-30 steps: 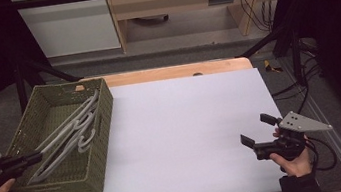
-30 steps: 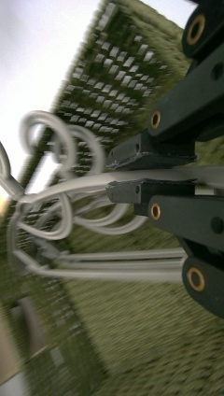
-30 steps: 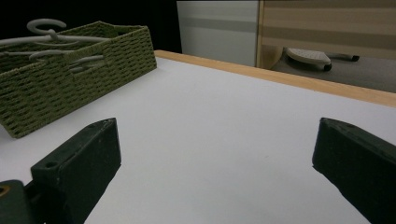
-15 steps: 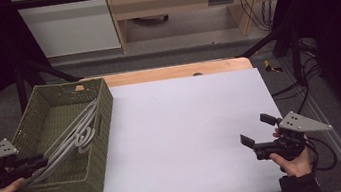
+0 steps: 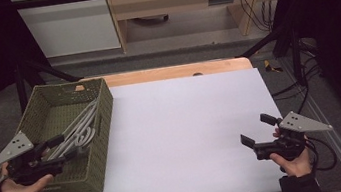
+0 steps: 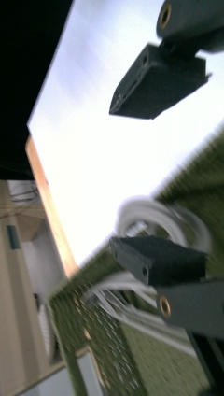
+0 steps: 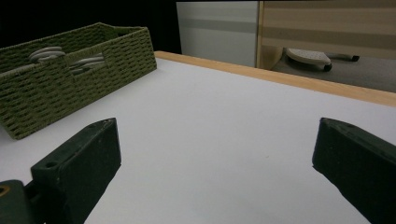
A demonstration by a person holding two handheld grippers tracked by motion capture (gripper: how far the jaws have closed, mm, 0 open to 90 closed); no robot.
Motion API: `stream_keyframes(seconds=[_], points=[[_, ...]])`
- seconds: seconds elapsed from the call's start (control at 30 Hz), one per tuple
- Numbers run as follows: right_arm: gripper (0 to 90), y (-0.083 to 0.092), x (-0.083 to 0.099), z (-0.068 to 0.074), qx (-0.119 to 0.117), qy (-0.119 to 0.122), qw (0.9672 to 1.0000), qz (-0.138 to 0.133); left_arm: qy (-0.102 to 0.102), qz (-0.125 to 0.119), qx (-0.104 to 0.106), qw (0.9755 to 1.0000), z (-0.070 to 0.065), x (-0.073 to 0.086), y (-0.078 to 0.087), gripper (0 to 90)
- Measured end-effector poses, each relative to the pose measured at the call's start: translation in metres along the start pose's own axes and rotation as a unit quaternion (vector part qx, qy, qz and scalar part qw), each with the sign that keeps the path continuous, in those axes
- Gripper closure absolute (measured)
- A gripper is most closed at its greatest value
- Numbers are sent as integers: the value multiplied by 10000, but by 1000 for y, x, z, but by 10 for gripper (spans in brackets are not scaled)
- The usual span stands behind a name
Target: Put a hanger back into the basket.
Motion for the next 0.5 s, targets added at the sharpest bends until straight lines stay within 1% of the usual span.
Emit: stream_keyframes(seconds=[0.03,0.07,0.1,0.2,0.23,0.33,0.4,0.43,0.47,0.5], points=[[14,0,0,0,-8,-13,10000,5,-25,-40,-13,10000,-5,-1,-3,247],[14,0,0,0,-12,-18,10000,12,-51,-118,-25,9999,-12,-3,-7,216],[14,0,0,0,-2,-4,10000,6,-31,-155,-2,9999,-18,-5,-12,194],[14,0,1,-1,13,-17,10000,13,-44,-350,84,9993,-33,-8,-21,155],[14,0,1,-1,0,-31,10000,14,-16,-391,133,9991,-38,-9,-25,147],[14,1,1,-2,0,-37,10000,16,60,-452,270,9986,-51,-9,-36,123],[14,0,1,-2,0,-60,10000,20,138,-499,404,9978,-60,-7,-43,113],[14,0,2,-2,5,-61,10000,27,135,-481,452,9977,-63,-5,-47,106],[14,0,2,-3,2,-63,10000,24,129,-415,455,9980,-67,-3,-51,105],[14,0,2,-3,2,-63,10000,24,129,-415,455,9980,-67,-3,-51,100]])
Point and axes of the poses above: each handheld gripper's, and its own axes: y roughly backward along the jaws, x roughly out of its underside, z roughly to its left, the point moved 5 cm from there along -y, roughly forward along the jaws, and after that the axes turned 10 degrees about z, right-handed, at the moved point
